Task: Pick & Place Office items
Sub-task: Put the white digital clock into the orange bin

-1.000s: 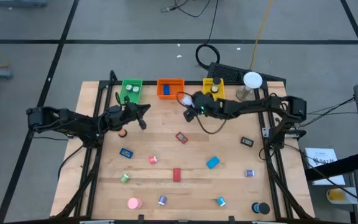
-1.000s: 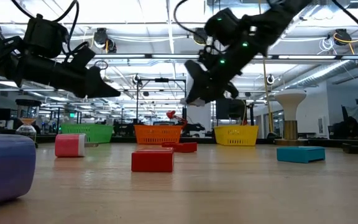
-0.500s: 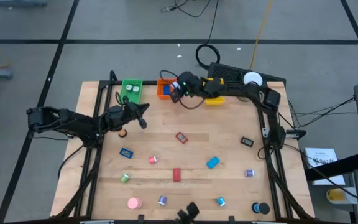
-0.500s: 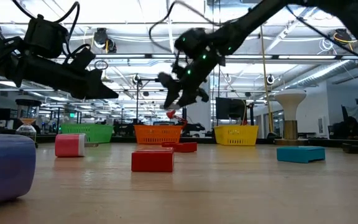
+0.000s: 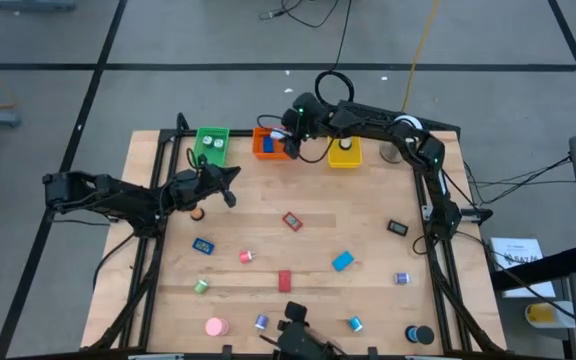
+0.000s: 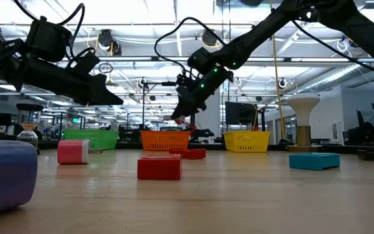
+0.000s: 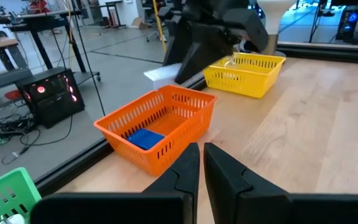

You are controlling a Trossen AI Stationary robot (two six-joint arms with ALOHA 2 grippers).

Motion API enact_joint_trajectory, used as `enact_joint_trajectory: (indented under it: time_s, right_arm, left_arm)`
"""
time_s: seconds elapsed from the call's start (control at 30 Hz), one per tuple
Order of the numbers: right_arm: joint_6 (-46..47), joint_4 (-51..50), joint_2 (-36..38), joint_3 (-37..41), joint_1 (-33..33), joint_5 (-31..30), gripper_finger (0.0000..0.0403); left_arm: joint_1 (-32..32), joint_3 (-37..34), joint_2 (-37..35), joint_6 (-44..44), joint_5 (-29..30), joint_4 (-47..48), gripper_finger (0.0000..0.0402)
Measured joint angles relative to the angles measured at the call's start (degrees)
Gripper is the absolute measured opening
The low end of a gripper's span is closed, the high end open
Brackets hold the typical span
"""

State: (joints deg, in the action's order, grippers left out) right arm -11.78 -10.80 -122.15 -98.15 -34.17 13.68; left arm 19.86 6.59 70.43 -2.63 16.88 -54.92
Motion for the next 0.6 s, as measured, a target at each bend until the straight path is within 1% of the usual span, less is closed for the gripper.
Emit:
enact_joint_trajectory:
  time_s: [0.2, 0.37, 0.47, 0.6]
  right_arm:
    - [-6.19, -0.21, -0.02, 0.0, -0.25, 0.04, 0.0153]
    - [-7.36, -0.89, -0.02, 0.0, -1.69, 0.03, 0.0153]
    - [-8.01, 0.12, -1.29, -0.04, -2.38, -0.07, 0.0153]
    - [-8.96, -1.15, -1.87, 0.14, -2.82, -0.06, 0.0153]
  left_arm:
    - [0.0, 0.0, 0.0, 0.13, 0.0, -0.85, 0.0031]
    - [0.0, 0.0, 0.0, 0.12, 0.0, -1.18, 0.0031]
    - [0.0, 0.0, 0.0, -0.01, 0.0, -1.39, 0.0031]
    - [0.0, 0.0, 0.0, -0.05, 0.0, -1.46, 0.0031]
